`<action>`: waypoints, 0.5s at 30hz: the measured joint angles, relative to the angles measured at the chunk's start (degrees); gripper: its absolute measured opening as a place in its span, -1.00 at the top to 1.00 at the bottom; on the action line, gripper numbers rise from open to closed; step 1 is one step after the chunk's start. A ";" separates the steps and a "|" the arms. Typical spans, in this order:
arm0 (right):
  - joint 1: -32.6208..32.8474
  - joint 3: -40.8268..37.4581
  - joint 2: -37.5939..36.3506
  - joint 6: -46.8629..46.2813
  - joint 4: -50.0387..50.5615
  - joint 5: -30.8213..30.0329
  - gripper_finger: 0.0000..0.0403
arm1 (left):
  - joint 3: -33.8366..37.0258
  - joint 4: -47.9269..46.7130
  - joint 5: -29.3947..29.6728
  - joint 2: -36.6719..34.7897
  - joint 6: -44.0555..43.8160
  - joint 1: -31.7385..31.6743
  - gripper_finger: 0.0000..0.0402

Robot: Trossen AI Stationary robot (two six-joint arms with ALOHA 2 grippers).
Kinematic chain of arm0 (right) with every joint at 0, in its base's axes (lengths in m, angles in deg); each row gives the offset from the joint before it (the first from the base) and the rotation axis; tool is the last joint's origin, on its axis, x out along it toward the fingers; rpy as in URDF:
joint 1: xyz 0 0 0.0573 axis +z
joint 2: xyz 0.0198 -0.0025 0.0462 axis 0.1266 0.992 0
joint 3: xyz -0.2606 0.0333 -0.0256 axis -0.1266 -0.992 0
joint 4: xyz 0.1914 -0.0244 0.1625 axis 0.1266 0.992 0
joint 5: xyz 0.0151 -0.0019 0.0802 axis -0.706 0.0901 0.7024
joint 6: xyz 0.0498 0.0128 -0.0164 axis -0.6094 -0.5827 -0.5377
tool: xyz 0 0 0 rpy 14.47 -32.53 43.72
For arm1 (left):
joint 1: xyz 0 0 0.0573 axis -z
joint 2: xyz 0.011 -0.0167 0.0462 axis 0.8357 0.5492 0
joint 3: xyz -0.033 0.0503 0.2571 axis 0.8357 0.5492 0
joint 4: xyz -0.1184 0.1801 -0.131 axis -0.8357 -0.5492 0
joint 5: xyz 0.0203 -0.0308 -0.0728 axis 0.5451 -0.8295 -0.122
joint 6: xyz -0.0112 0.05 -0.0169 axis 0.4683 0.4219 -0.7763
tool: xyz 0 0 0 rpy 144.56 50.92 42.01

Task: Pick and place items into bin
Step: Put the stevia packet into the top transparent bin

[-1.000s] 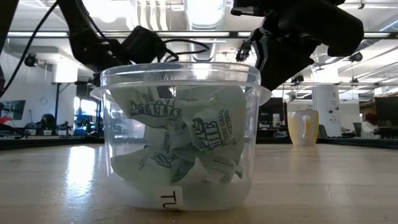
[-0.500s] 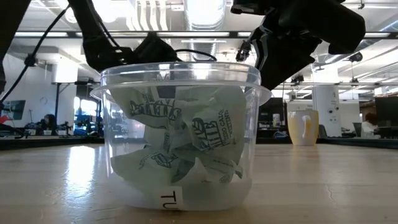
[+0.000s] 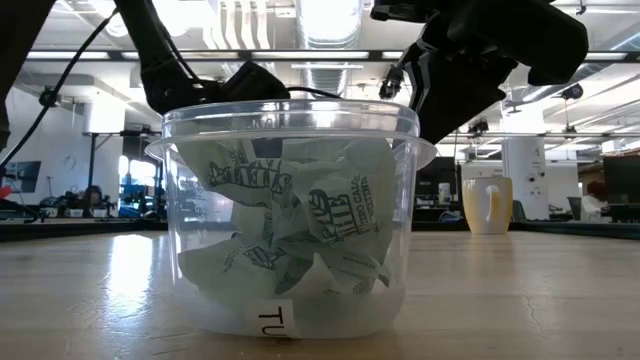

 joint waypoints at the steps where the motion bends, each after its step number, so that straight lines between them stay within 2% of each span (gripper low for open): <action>1: 0.00 0.00 0.00 0.00 -0.01 0.00 0.72 | 0.02 -0.30 0.00 0.00 0.00 0.00 0.33; 15: 0.00 0.02 0.00 0.02 0.01 0.00 0.72 | 0.04 -3.06 0.02 0.00 0.24 0.00 0.33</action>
